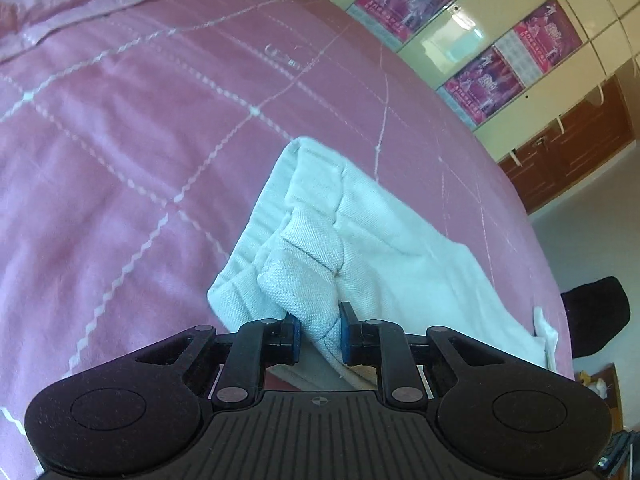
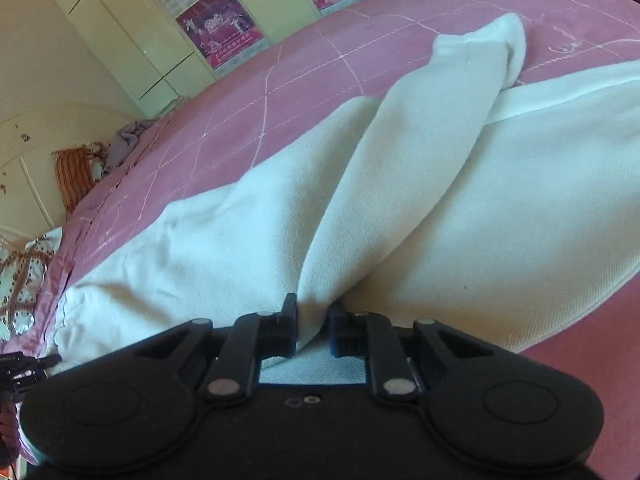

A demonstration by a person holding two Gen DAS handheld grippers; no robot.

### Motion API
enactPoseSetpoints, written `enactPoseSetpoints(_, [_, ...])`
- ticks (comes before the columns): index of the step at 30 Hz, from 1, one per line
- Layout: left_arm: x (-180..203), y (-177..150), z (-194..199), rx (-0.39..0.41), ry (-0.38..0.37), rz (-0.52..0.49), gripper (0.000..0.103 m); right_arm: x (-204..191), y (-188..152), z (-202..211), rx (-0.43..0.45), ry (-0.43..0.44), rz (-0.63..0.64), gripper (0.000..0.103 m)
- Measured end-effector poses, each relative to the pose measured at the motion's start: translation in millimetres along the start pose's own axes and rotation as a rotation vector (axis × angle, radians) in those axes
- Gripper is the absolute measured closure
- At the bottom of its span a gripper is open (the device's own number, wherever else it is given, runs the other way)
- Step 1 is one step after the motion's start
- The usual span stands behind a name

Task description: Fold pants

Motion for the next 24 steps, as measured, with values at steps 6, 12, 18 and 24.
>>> enactPoseSetpoints(6, [-5, -4, -6, -0.033, 0.128, -0.121, 0.084, -14, 17, 13, 0.007, -0.010, 0.102, 0.083])
enactPoseSetpoints(12, [8, -13, 31, 0.046, 0.126, -0.083, 0.084, -2, 23, 36, 0.078, -0.075, 0.064, 0.033])
enactPoseSetpoints(18, [31, -13, 37, 0.081, 0.195, -0.156, 0.084, 0, 90, 28, 0.109, -0.212, 0.154, 0.035])
enactPoseSetpoints(24, [21, -28, 2, -0.051, 0.303, -0.182, 0.084, 17, 131, -48, -0.078, -0.426, 0.256, 0.040])
Point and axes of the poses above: each gripper's, at about its wrist camera, not at the fingertips, and z roughly against the way its jaws point, x to its right, y to its top, the point moved 7 cm from there along -z, roughly the way its jaws point, and after that the axes turned 1 degree about z, right-handed, at the moved point
